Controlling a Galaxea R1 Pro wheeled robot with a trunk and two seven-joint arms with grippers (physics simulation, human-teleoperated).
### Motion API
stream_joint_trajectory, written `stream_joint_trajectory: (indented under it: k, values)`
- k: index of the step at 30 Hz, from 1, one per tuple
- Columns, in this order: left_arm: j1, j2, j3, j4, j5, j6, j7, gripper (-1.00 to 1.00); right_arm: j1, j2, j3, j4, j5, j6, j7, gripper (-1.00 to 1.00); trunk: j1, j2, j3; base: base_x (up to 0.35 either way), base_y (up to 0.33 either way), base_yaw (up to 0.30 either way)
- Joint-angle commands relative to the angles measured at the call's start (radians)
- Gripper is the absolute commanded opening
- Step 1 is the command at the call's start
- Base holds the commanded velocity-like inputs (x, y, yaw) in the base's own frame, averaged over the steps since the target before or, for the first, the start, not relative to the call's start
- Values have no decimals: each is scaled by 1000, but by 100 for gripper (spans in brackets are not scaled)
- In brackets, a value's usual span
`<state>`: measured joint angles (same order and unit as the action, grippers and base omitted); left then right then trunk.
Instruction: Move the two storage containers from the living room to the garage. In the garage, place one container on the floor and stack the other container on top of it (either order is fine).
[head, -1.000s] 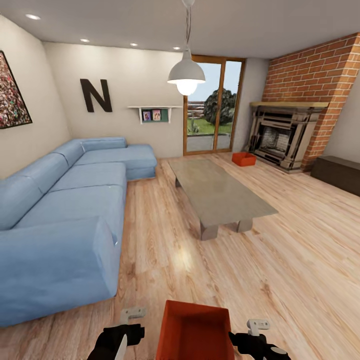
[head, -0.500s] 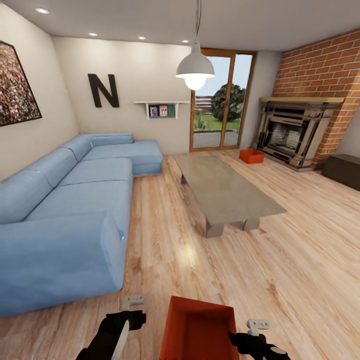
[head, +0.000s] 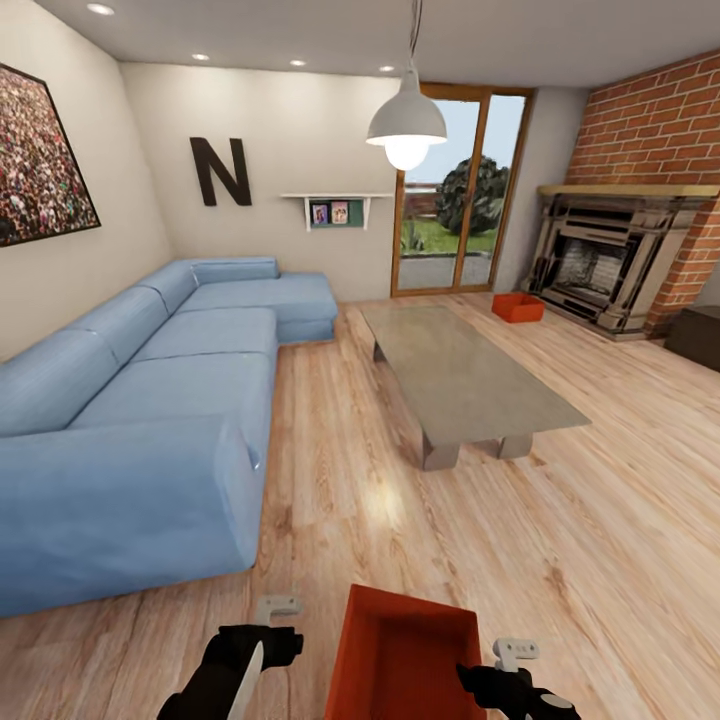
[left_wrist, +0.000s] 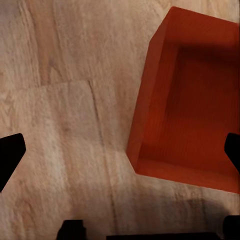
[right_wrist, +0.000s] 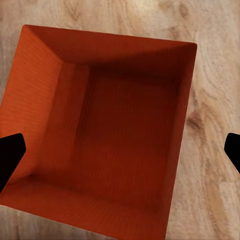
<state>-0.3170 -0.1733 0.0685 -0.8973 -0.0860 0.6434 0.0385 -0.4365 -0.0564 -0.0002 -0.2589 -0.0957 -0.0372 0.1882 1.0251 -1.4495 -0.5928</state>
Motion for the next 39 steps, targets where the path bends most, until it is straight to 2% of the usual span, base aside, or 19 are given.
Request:
stream_joint_trajectory:
  k: [1,7,29,39]
  values:
    - [-1,-1,-5,0,-9,3,-7,100,-1,0,0,1,-10,-3,5,100,0,-1,-1,0,0,28]
    - [-1,-1,-17,3,-6,1,-12,100,0,0,0,1,-11,-3,5,100,0,-1,-3,0,0,-25]
    - [-1,-1,-19,3,-5,1,-12,100,1,0,2,3,-9,-3,5,100,0,-1,-29,0,0,-199]
    - [-1,-1,-19,3,-5,1,-12,100,1,0,6,3,-7,-3,6,100,0,-1,-44,0,0,-116]
